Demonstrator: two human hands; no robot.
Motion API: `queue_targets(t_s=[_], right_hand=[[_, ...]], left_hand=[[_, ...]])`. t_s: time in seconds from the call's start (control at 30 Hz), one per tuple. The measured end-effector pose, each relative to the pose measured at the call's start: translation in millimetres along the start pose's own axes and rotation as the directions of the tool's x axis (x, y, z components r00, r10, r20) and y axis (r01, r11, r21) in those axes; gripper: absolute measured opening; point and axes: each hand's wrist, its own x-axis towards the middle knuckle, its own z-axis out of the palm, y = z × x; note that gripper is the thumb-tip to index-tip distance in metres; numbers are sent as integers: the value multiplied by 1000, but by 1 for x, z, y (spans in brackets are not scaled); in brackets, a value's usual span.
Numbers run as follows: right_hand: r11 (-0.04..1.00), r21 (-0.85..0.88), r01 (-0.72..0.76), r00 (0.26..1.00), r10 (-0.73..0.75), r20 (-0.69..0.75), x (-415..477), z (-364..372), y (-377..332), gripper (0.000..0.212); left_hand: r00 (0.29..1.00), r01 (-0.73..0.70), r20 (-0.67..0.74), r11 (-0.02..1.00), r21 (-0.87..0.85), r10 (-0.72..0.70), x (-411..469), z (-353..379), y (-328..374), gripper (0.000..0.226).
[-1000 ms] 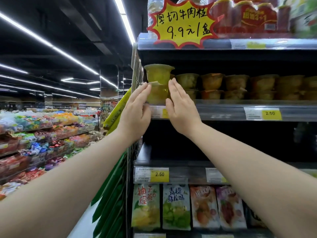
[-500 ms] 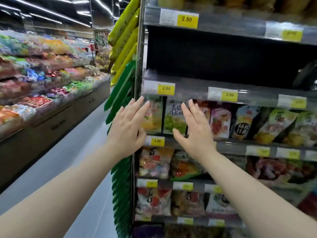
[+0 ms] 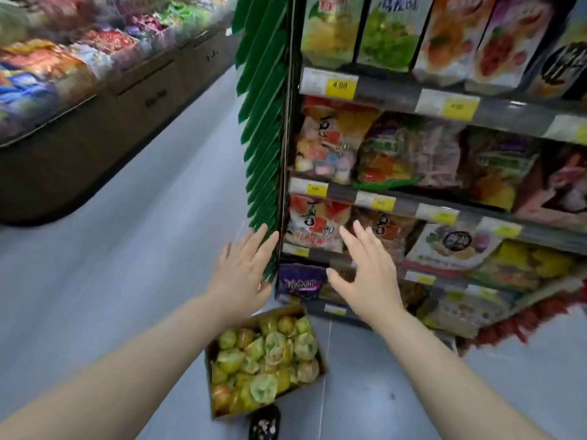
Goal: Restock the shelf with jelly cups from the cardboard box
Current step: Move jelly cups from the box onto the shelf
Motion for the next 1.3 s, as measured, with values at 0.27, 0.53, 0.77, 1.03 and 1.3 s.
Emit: queue_targets(t_s=[0.27, 0.53, 0.77, 1.03, 1.3], right_hand=[[980, 36, -193, 936, 173, 306, -43, 113, 18, 69], [939, 26, -344, 848, 298, 439, -49, 239, 45, 67], [933, 16, -359, 784, 292, 548, -67, 375, 86, 69], [955, 123, -269, 839, 169, 517, -81, 502, 119, 62], [955, 171, -243, 897, 154, 414, -74, 593, 154, 63]], left_hand=[[964, 46, 263, 999, -26, -37, -26, 115, -35, 82], [932, 94, 360, 986, -136, -39, -3, 236, -82, 81], [880, 274, 433, 953, -127, -196, -13, 379, -110, 81], [868, 334, 391, 942, -5, -306, -14, 519, -132, 87], [630, 776, 379, 569, -274, -678, 14, 617, -165, 99]])
